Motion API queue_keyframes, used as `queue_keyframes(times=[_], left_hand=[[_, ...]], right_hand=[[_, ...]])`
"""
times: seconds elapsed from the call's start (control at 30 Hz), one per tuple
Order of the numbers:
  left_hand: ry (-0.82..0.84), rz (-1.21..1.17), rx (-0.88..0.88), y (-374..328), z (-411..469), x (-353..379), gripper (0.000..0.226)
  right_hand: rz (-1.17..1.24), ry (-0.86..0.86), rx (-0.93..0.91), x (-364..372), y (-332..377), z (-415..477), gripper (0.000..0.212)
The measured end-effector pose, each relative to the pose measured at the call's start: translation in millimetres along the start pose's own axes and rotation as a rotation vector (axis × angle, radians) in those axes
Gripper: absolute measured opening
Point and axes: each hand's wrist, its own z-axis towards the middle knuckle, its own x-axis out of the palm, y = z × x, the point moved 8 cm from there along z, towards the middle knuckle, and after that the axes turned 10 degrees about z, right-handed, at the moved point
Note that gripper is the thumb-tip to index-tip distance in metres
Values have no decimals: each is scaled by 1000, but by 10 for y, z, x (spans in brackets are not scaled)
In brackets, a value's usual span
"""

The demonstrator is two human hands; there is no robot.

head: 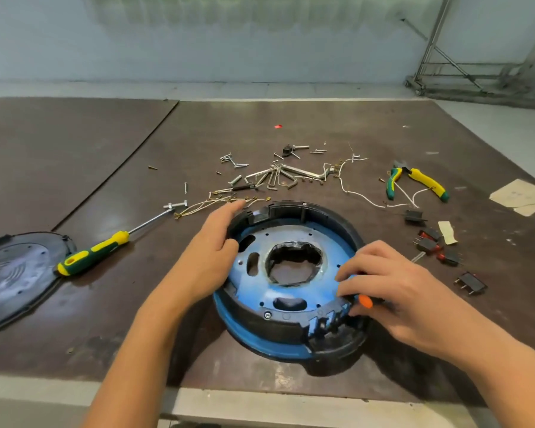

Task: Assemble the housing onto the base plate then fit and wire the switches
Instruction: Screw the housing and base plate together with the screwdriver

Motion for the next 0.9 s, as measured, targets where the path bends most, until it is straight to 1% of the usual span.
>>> queue_keyframes(times=[0.17,0.3,0.4,0.5,0.57,0.63,0.7,0.8,0.87,0.9], left_hand=[[61,143,175,-256,-77,42,53],[102,239,291,-459,-154,75,35],[14,351,381,-555,-243,128,26],[-76,431,399,-622,-315,204,22],[-171,501,371,-728,-360,227,24],[-247,582,339,-921,-435,269,24],[-244,645,340,-1123,-505,371,23],[-247,679,287,-1215,-536,449,14],[-188,630,238,-1158,-534,446,15],[-166,584,229,-1118,-513,421,20]], right_hand=[[-4,-59,91,-135,-238,-83,39],[30,-132,216,-294,-470,-137,43],[46,-138,286,-345,-582,-180,55],[20,-188,245,-371,-509,-153,62],[30,-232,166,-386,-342,-86,55],[71,-211,75,-331,-132,-12,44],[107,-131,30,-202,44,56,35],[64,-38,8,-53,161,141,19],[75,-42,6,-74,153,152,21],[102,-41,6,-91,144,145,24]])
